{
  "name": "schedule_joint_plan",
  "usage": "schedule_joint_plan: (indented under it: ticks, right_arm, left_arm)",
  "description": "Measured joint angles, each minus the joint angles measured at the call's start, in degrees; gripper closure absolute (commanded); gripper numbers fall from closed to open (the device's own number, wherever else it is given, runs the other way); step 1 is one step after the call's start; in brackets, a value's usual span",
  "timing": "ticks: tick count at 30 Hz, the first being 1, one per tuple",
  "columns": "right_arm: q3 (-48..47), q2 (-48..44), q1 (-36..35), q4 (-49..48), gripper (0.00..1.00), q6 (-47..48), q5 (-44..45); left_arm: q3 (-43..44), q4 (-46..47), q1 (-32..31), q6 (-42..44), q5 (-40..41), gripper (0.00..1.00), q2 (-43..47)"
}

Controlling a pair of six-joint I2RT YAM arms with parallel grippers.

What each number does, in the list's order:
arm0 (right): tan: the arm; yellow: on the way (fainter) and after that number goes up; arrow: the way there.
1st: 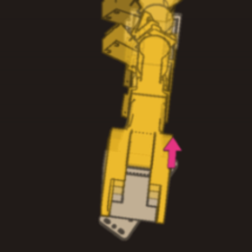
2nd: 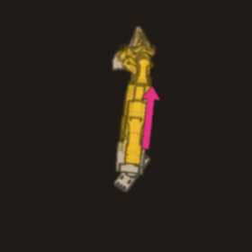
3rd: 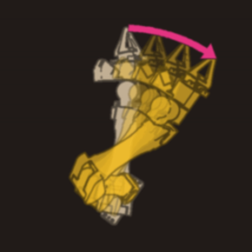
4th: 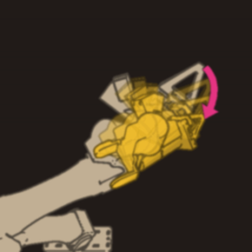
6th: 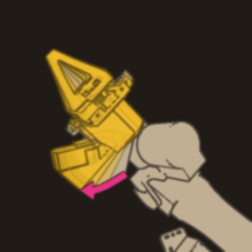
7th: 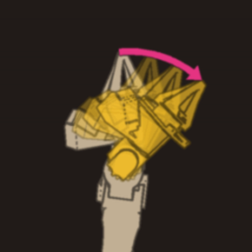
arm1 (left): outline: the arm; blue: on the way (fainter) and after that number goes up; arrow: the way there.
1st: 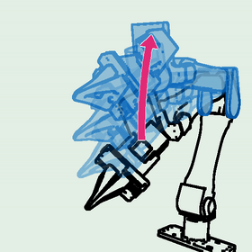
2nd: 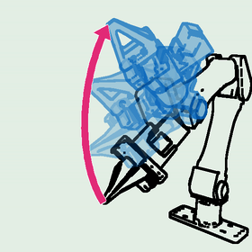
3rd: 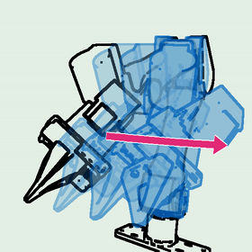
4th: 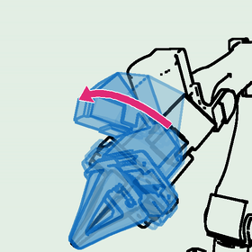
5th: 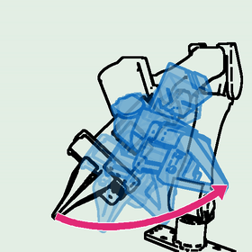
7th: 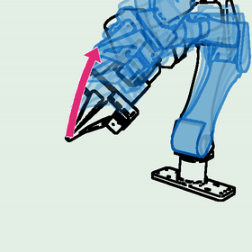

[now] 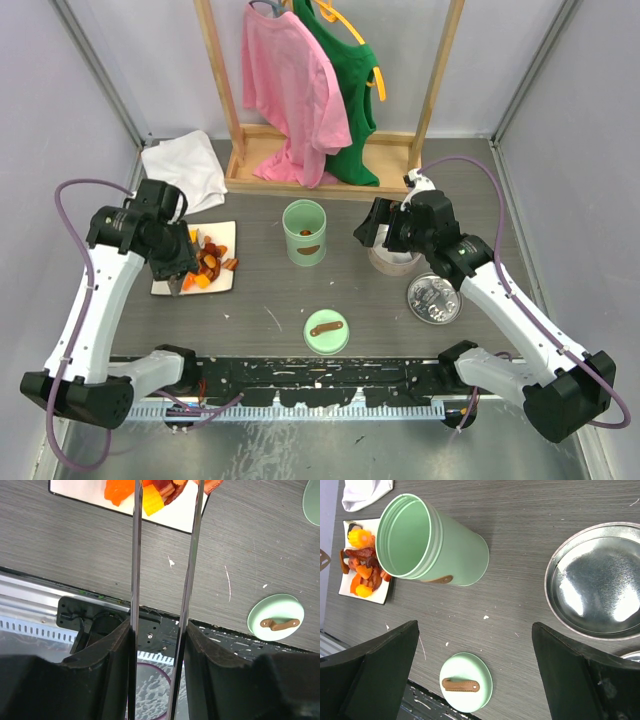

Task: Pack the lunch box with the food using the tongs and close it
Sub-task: Pick up the fake food from the plate.

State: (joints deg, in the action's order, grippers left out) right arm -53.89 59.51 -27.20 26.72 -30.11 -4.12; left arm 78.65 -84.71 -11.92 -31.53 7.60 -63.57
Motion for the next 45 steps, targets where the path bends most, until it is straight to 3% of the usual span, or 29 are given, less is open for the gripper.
schedule_joint_plan:
  ticks: [24, 31, 45]
  right_arm:
    - [0.00, 0.33, 0.00, 0.81, 0.00, 0.09, 0.00]
    - [0.00, 0.72, 0.00, 0.83, 0.00, 0.42, 0.00]
    - [-0.02, 0.92, 0.00, 0.83, 0.00, 1.07, -0.07]
  left_arm:
    - [-6.58, 11.02, 11.72, 7.54, -8.04, 0.58, -6.05]
    - [-6.14, 12.02, 14.56, 9.60, -7.89, 0.55, -7.52]
    - [-0.42, 12.57, 15.32, 14.47, -5.86, 0.57, -19.63]
